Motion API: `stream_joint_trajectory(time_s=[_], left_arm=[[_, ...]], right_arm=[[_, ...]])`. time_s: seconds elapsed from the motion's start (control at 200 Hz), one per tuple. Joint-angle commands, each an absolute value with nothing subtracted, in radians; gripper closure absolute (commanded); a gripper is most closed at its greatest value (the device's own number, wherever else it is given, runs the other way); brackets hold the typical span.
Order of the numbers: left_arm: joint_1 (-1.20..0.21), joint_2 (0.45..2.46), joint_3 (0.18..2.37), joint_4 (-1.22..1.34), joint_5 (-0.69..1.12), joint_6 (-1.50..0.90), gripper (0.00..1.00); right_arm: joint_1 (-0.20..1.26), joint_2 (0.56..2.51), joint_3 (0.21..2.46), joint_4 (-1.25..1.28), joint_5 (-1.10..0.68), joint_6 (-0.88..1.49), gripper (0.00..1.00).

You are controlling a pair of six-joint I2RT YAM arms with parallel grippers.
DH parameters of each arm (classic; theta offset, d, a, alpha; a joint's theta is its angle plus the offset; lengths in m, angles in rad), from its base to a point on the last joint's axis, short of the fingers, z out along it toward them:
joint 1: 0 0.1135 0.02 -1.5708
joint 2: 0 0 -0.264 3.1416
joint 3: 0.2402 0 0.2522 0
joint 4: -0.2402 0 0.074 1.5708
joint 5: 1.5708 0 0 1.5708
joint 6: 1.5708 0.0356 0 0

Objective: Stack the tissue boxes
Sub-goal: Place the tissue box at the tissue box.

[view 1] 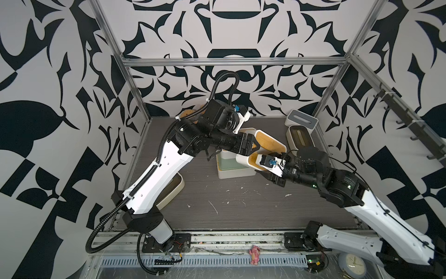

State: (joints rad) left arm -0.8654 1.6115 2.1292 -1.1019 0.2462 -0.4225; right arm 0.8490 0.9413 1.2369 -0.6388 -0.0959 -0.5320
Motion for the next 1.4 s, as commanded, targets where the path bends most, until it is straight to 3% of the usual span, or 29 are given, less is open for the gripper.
stream_joint_trajectory(time_s=[0.0, 0.26, 0.595, 0.94, 1.115, 1.395], left_arm=[[-0.869, 1.608, 2.139, -1.150, 0.249, -0.430, 0.23], [-0.869, 1.593, 2.126, -1.146, 0.243, -0.445, 0.35], [-0.868, 1.582, 2.102, -1.134, 0.247, -0.469, 0.59], [-0.830, 1.535, 2.039, -1.060, 0.239, -0.506, 0.68], [-0.763, 1.487, 1.965, -0.962, 0.333, -0.563, 0.72], [-0.740, 1.470, 1.960, -0.951, 0.331, -0.571, 0.73]], right_arm=[[0.857, 0.920, 1.262, -0.526, -0.084, -0.553, 0.68], [0.859, 0.925, 1.264, -0.528, -0.088, -0.553, 0.68], [0.860, 0.924, 1.267, -0.540, -0.110, -0.547, 0.65], [0.861, 0.928, 1.293, -0.559, -0.130, -0.502, 0.60], [0.861, 0.935, 1.322, -0.581, -0.154, -0.474, 0.51], [0.860, 0.958, 1.393, -0.604, -0.130, -0.452, 0.39]])
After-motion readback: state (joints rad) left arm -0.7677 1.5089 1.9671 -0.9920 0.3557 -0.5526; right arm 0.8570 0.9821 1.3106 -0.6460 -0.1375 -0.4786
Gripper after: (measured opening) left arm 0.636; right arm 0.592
